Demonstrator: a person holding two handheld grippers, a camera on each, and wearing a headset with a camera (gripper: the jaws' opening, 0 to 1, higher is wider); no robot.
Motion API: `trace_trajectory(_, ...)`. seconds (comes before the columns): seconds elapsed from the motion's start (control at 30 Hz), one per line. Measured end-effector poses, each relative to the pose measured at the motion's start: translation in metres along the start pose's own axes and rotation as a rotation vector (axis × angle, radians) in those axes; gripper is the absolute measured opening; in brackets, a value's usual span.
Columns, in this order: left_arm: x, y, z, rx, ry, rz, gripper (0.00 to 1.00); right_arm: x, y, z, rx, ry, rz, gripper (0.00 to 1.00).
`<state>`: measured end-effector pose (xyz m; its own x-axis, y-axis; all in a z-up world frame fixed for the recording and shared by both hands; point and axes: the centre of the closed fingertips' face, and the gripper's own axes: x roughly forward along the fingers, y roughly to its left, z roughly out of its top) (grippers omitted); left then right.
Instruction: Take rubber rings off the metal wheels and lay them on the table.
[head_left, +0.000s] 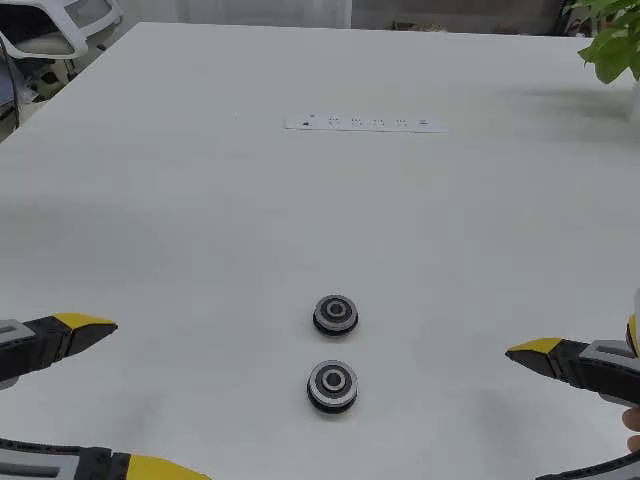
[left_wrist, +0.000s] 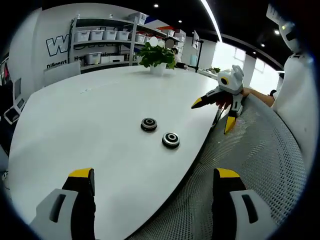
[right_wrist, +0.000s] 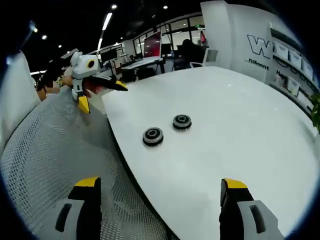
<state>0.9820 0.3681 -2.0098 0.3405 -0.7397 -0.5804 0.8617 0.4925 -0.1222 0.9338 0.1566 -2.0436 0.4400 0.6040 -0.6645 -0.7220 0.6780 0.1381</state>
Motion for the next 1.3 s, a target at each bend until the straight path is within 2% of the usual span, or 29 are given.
trace_trajectory(0.4,0.0,-0.0006,0.0011,-0.006,-0.01,-0.008,0.97,0.0011,0.0003,-0.0025,-0.006,0.013,0.005,0.94)
trace_trajectory(0.6,-0.0005,-0.0007,0.0031,-0.014,-0.025,-0.011,0.99,0.0009,-0.0013,-0.0014,-0.008,0.01,-0.004,0.99)
trace_trajectory(0.9,-0.0004,-0.0022,0.0048,-0.016,-0.034,-0.02,0.99,0.0013,-0.0015,-0.0032,-0.017,0.02,-0.002,0.99)
trace_trajectory(1.3,-0.0001,-0.0013,0.002,-0.035,-0.022,-0.018,0.99,0.0035,0.0016,-0.0066,-0.026,0.039,0.017,0.99)
